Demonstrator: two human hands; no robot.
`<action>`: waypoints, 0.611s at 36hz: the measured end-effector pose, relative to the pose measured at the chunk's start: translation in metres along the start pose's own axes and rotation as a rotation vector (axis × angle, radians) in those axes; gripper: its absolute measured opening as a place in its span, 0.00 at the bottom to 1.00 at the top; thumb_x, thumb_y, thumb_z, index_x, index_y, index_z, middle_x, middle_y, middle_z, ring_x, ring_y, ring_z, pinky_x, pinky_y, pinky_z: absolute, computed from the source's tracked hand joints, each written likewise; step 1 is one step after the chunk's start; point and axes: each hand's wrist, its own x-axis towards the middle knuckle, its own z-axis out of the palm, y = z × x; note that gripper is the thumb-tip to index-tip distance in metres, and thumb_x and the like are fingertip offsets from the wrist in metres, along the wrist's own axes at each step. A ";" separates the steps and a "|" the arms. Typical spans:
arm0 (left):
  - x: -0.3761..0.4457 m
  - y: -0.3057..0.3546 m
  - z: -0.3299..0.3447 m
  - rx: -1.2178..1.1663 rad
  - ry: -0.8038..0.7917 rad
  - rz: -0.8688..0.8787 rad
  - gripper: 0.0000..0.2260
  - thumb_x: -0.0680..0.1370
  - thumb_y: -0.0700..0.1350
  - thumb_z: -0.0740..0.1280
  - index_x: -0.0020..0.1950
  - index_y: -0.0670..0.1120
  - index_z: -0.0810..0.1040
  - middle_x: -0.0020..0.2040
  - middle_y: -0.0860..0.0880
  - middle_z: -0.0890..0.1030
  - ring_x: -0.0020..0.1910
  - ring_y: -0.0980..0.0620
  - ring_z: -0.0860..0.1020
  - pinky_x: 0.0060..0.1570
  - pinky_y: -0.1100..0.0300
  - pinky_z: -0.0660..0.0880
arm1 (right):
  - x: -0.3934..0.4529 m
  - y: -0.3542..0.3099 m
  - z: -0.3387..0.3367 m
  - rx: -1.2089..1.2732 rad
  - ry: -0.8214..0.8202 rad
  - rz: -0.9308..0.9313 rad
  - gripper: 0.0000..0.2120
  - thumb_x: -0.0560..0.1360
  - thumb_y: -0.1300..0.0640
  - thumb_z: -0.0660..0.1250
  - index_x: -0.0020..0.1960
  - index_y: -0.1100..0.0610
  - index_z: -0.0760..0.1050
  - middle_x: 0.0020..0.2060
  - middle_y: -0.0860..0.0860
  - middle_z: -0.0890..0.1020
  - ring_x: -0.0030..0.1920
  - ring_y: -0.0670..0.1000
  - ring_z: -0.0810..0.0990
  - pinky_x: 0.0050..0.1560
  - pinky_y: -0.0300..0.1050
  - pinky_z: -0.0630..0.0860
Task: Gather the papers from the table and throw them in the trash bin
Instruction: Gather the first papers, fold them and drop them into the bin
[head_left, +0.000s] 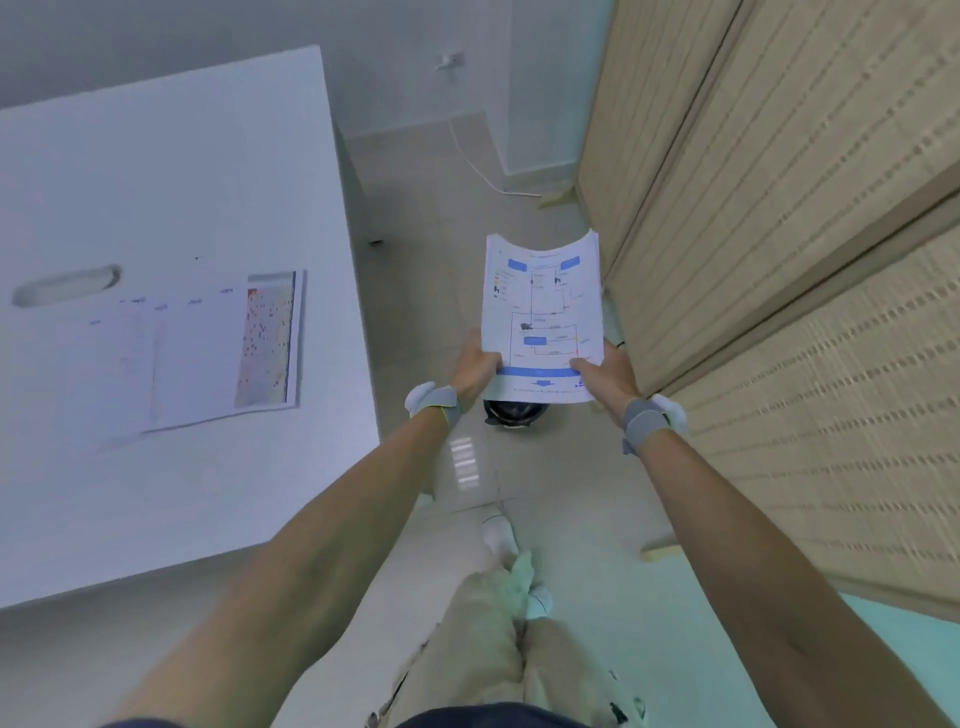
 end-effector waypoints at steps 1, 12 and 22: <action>0.009 -0.001 0.002 -0.006 0.009 0.006 0.25 0.79 0.33 0.61 0.76 0.43 0.65 0.72 0.43 0.76 0.69 0.40 0.75 0.69 0.46 0.74 | 0.010 0.000 0.001 0.000 -0.004 -0.005 0.18 0.80 0.61 0.65 0.69 0.55 0.75 0.65 0.53 0.82 0.54 0.53 0.81 0.53 0.44 0.76; 0.096 -0.047 0.035 -0.069 0.018 -0.128 0.23 0.81 0.33 0.60 0.76 0.44 0.64 0.73 0.42 0.76 0.70 0.40 0.76 0.72 0.41 0.73 | 0.109 0.042 0.024 -0.088 -0.093 0.120 0.19 0.78 0.61 0.67 0.68 0.57 0.76 0.63 0.54 0.83 0.55 0.56 0.82 0.53 0.46 0.80; 0.179 -0.115 0.079 -0.066 0.047 -0.295 0.23 0.81 0.33 0.64 0.76 0.43 0.68 0.73 0.42 0.76 0.70 0.40 0.75 0.71 0.44 0.74 | 0.186 0.116 0.064 -0.188 -0.113 0.245 0.17 0.77 0.60 0.68 0.65 0.57 0.77 0.60 0.56 0.84 0.51 0.58 0.84 0.43 0.52 0.85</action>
